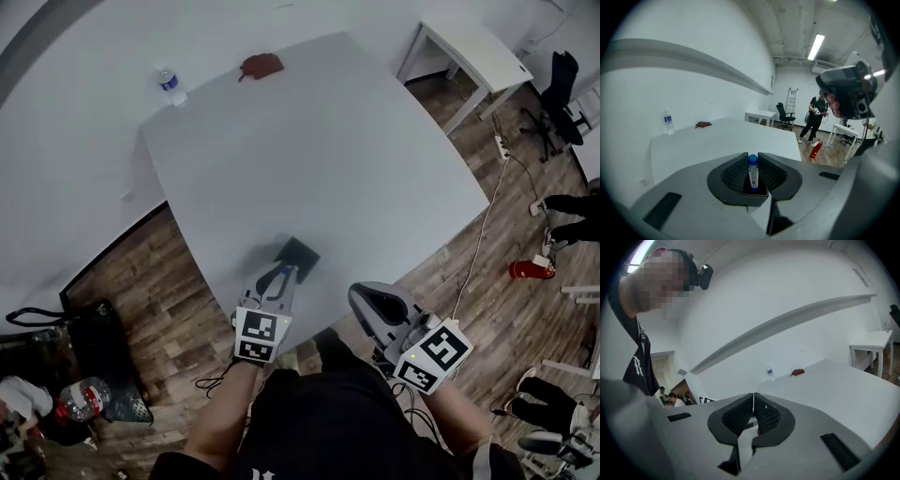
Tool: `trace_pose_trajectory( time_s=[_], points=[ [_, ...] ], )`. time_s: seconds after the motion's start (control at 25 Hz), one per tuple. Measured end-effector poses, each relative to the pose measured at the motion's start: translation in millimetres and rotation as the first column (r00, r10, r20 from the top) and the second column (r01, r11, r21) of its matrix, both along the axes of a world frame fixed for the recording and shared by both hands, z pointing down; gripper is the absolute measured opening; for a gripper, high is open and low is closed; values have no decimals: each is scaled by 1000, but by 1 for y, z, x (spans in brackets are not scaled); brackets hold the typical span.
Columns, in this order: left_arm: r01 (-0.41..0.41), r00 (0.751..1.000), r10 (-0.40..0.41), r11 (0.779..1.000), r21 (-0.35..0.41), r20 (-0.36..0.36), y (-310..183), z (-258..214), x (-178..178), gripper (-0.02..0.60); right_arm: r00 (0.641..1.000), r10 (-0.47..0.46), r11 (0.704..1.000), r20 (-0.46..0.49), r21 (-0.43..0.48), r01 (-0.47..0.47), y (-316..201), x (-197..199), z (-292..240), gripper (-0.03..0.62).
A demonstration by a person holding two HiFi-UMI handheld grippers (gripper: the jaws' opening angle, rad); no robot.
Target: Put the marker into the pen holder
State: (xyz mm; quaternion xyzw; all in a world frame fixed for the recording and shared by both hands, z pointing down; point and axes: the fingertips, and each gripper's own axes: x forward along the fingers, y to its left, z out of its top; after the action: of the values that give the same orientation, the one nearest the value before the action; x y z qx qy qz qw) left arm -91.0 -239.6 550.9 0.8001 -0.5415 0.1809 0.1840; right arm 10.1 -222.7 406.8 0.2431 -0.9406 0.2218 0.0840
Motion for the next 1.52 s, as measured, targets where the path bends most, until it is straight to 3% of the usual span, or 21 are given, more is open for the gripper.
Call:
trace_pose_trajectory(
  time_s=[0.36,0.56,0.88,1.28,1.52],
  points=[
    [11,999,-2,985,-174,53,3,65,12,66,998,-57,997,-8,-57,57,-28,-8,18,17],
    [1,999,9,980,-200,47,-1,74,15,79,997,-74,995,-6,-70,74,-35,-14,22,17],
    [11,1000,-8,988,-153,21,-10,54,7,100,995,-95,993,0,-66,95,-38,-24,21,17],
    [52,997,-54,998,-44,-51,-7,-3,-2,100,988,-153,987,-8,-38,153,-30,-50,22,17],
    [102,986,-98,995,21,-132,6,-47,-17,18,982,-186,983,-43,-2,186,-21,-67,25,17]
  ],
)
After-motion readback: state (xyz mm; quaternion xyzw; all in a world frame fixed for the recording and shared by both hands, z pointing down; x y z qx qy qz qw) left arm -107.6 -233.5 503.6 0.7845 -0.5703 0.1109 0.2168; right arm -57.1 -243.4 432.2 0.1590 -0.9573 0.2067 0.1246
